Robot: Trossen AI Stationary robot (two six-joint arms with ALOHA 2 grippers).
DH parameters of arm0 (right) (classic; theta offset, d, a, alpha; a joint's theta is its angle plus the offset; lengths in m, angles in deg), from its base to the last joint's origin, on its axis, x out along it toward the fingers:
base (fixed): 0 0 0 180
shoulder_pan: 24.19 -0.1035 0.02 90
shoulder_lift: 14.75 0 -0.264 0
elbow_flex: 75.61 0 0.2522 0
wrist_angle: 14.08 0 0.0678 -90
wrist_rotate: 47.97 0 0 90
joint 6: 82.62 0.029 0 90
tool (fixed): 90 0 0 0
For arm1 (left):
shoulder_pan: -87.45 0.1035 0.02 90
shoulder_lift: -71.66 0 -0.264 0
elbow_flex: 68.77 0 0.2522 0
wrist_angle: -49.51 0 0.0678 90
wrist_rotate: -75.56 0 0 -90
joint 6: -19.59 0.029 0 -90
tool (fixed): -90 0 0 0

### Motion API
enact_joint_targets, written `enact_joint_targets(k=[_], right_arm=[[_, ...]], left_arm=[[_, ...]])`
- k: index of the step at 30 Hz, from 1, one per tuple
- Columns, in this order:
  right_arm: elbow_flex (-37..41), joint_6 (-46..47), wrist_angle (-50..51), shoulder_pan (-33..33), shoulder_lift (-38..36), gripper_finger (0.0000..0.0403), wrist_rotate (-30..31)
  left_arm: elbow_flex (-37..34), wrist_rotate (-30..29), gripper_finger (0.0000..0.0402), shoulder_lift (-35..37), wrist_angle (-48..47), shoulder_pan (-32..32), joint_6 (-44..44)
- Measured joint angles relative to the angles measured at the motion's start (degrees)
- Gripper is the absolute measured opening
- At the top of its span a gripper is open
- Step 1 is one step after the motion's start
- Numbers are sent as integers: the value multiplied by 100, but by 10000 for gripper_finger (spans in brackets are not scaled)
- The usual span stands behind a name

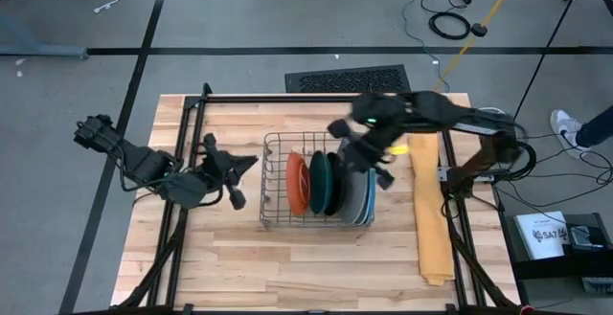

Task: Sort dishes
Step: Return to Home Position

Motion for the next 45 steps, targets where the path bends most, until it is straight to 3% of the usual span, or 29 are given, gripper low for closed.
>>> enact_joint_targets(k=[4, 9, 13, 18, 22, 27, 32, 41, 45], right_arm=[[1572, 558, -1016, -131, -1175, 0, 106], [4014, 1557, -2907, -530, -3103, 0, 1419], [5494, 2231, -3953, -1005, -4484, 0, 2550], [6870, 2426, -4924, -1672, -5523, 0, 3265], [7643, 2552, -5107, -2030, -5903, 0, 4113], [8413, 2796, -5688, -2265, -6385, 0, 4307], [8886, 2923, -5635, -2400, -7283, 0, 4818], [9918, 2922, -5694, -2490, -9135, 0, 4824], [10065, 2865, -5634, -2488, -9117, 0, 4794]], left_arm=[[-334, 76, 12, 17, 792, -179, 841], [-1217, 697, 3, 320, 2507, -275, 2230], [-2073, 1114, 2, 1157, 3469, -238, 2838], [-3179, 1161, 1, 2622, 3659, -211, 2664], [-4074, 1175, 1, 3588, 3881, -204, 2625], [-5003, 1233, 0, 4349, 4393, -112, 2630], [-5560, 1252, 0, 4868, 4387, -34, 2628], [-6133, 1266, 0, 5991, 3856, -21, 2626], [-6232, 1238, 0, 6188, 3538, -17, 2628]])
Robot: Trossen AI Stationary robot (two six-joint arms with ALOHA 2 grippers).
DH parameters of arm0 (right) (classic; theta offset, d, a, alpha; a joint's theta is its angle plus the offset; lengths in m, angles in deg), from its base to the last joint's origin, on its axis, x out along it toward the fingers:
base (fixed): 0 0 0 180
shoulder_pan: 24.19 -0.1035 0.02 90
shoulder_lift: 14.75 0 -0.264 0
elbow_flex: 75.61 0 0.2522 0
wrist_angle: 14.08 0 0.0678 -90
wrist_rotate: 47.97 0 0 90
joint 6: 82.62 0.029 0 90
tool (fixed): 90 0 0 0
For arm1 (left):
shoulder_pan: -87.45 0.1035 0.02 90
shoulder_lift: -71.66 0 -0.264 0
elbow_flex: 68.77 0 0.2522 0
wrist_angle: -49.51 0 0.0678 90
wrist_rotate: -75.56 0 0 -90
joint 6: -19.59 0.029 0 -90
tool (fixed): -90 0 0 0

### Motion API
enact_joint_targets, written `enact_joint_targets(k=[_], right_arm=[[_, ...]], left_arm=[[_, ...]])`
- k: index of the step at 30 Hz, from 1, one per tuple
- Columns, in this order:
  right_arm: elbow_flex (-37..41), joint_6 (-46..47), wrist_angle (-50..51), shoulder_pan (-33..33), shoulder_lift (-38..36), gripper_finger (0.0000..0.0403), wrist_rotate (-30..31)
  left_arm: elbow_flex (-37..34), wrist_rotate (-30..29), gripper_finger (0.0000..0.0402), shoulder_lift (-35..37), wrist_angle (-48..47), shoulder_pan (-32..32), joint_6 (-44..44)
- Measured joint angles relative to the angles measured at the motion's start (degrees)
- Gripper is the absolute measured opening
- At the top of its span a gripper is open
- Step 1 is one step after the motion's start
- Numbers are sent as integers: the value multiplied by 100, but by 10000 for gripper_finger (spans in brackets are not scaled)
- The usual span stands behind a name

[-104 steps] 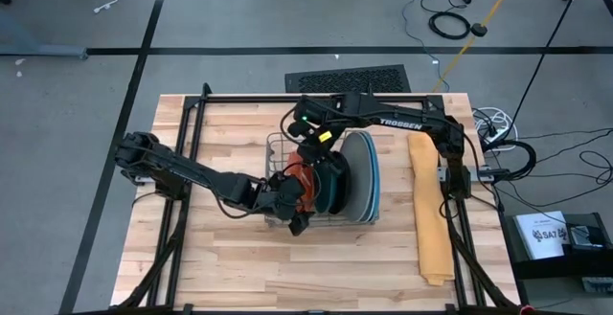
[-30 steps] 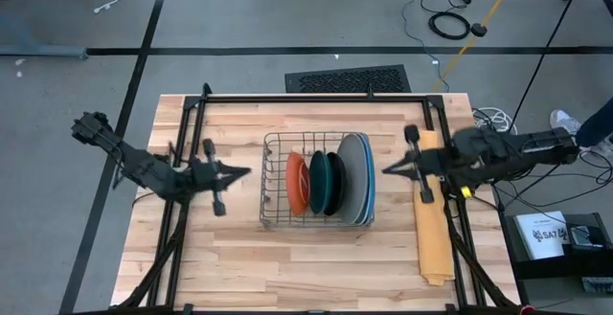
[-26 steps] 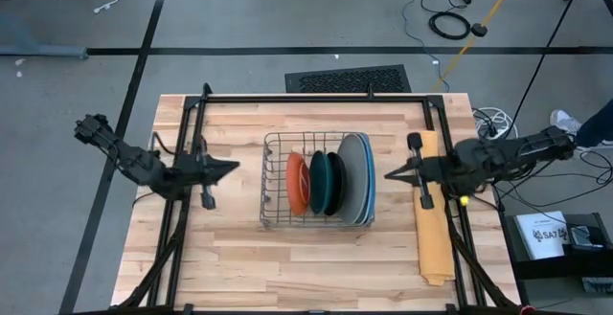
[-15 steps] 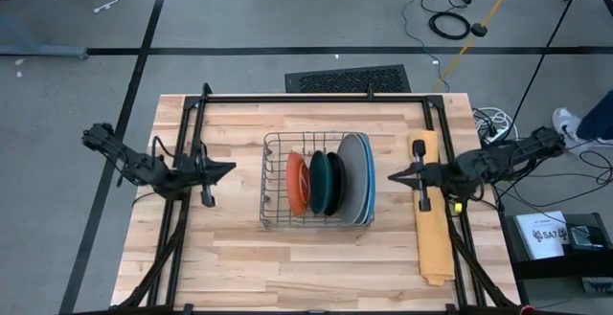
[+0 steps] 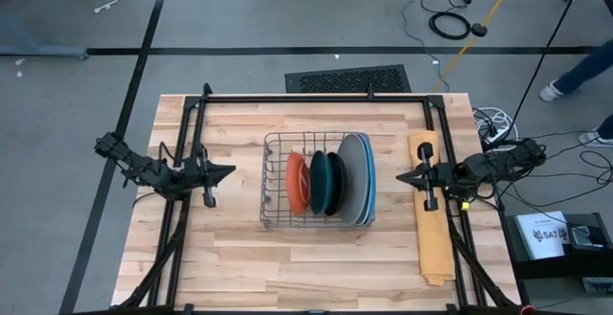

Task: Sort dishes
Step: Return to Home Position

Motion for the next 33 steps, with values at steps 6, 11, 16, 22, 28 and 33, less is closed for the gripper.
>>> enact_joint_targets(k=[6, 11, 16, 22, 28, 33], right_arm=[[236, 6, -37, 0, -26, 0, -106], [495, 354, -50, 4, -26, 0, -161], [546, 518, -77, 4, -15, 0, -720], [546, 392, -39, 4, -16, 0, -913], [546, -203, -39, 7, -15, 0, -1191], [546, -179, -8, 4, -15, 0, -2003]], left_arm=[[-128, 27, 0, 4, -330, 0, -177], [-151, -117, 0, 3, -319, 1, -310], [-156, -950, 0, -7, -372, 21, -639], [-158, -1191, 0, -18, -388, 22, -1039], [-158, -1187, 0, -18, -386, 22, -1041], [-158, -1186, 0, -18, -386, 22, -1041]])
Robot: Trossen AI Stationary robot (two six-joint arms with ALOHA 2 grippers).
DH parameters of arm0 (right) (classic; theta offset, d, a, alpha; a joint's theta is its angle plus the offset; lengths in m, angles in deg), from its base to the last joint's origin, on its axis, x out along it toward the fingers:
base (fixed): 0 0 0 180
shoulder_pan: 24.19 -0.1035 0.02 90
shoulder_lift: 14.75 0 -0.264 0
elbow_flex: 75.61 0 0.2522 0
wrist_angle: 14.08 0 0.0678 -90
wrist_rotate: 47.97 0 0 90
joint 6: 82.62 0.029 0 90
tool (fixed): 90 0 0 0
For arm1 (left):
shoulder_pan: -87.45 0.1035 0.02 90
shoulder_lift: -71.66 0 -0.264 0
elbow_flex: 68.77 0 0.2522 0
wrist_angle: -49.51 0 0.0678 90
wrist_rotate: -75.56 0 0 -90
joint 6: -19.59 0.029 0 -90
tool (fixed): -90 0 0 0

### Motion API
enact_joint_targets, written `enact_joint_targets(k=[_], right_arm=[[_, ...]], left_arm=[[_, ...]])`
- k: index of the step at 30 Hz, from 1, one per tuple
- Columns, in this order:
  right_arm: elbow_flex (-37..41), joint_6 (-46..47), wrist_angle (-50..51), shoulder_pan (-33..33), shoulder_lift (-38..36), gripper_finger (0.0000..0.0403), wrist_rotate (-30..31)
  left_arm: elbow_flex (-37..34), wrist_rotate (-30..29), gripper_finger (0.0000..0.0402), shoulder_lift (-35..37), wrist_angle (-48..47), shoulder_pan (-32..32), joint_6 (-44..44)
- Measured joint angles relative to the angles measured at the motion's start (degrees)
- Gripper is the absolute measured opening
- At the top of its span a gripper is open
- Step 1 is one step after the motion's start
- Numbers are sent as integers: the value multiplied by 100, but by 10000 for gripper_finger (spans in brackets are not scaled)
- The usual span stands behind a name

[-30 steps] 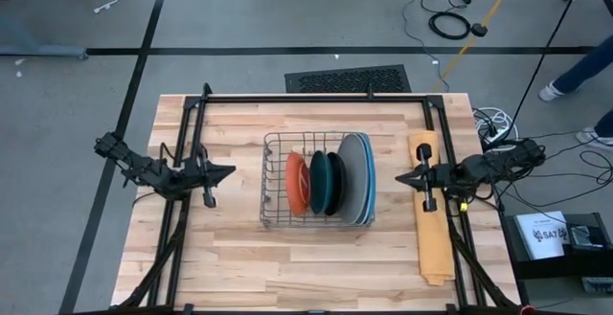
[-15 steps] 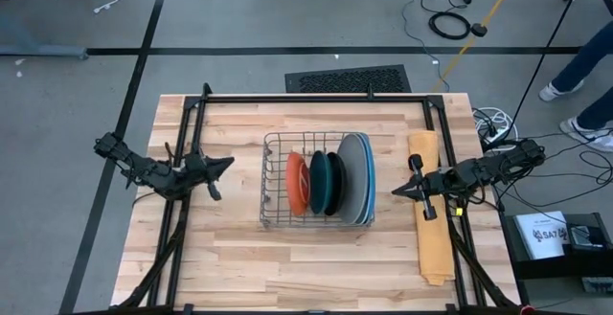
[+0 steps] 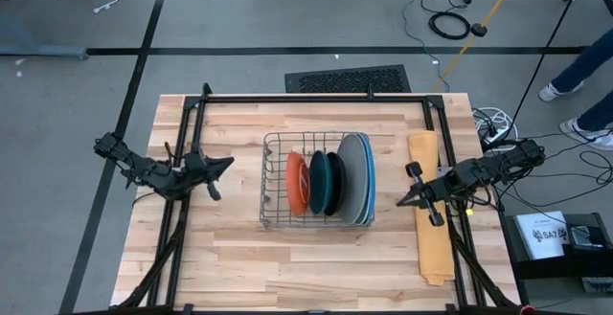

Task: Sort dishes
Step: Return to Home Position

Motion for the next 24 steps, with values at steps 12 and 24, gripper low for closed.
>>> enact_joint_targets(k=[12, 24], right_arm=[[0, -34, -10, 0, 0, 3, 677], [-2, -33, -14, 2, 0, 4, 673]], left_arm=[[0, 6, 0, 0, 2, 0, 0], [0, 6, 0, 0, 2, 0, 0]])
